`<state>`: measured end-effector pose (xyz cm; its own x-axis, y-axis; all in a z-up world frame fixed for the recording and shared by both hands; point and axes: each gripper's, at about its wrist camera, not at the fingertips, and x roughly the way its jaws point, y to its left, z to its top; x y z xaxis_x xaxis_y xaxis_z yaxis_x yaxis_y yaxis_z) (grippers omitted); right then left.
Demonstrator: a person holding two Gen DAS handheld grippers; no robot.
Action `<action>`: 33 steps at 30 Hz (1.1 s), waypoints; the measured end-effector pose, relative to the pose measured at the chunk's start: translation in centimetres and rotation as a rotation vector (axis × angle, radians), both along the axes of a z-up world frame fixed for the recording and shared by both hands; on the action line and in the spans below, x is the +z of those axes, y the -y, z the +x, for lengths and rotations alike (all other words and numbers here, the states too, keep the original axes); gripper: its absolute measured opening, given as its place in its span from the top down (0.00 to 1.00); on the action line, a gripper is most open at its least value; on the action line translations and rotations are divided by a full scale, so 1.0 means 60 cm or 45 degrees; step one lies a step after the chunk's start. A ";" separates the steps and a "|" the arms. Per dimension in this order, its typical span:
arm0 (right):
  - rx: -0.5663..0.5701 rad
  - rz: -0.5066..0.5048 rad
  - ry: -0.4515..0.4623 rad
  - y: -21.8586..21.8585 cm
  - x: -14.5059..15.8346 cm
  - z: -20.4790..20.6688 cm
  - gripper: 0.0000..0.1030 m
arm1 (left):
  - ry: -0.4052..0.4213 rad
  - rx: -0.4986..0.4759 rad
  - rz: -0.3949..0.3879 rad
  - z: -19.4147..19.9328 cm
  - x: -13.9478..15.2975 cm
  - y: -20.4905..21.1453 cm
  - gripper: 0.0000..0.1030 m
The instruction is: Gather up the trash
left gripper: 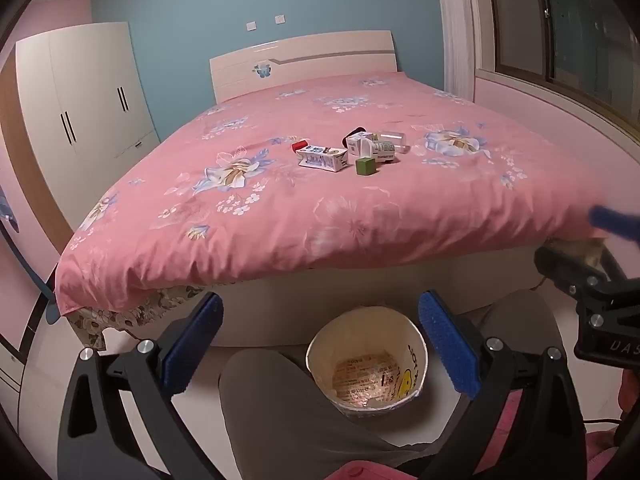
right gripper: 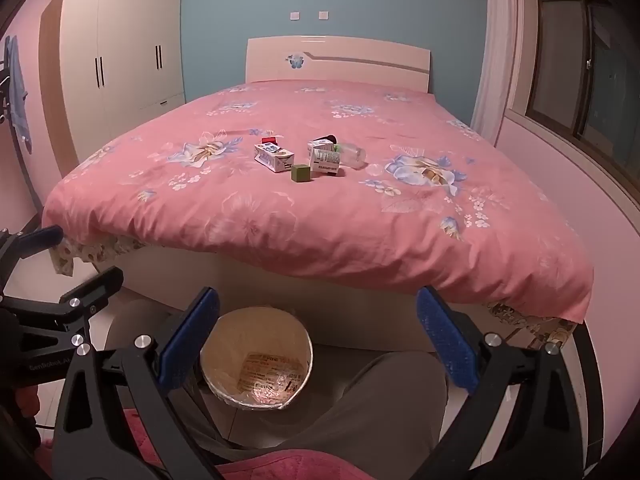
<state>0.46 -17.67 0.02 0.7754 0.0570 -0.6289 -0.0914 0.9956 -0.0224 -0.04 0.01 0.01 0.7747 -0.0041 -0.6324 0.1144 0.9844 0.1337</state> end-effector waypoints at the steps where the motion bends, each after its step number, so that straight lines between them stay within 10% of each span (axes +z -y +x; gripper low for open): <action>1: -0.001 -0.006 0.005 0.000 0.000 0.000 0.06 | -0.003 -0.002 -0.002 0.000 -0.001 0.000 0.03; 33: -0.002 -0.022 0.006 0.000 0.002 -0.002 0.06 | 0.005 0.004 0.010 0.000 0.007 -0.004 0.03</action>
<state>0.36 -17.64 0.16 0.7786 0.0448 -0.6259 -0.0896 0.9952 -0.0402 -0.06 0.24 0.44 0.7771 0.0033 -0.6294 0.1106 0.9837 0.1417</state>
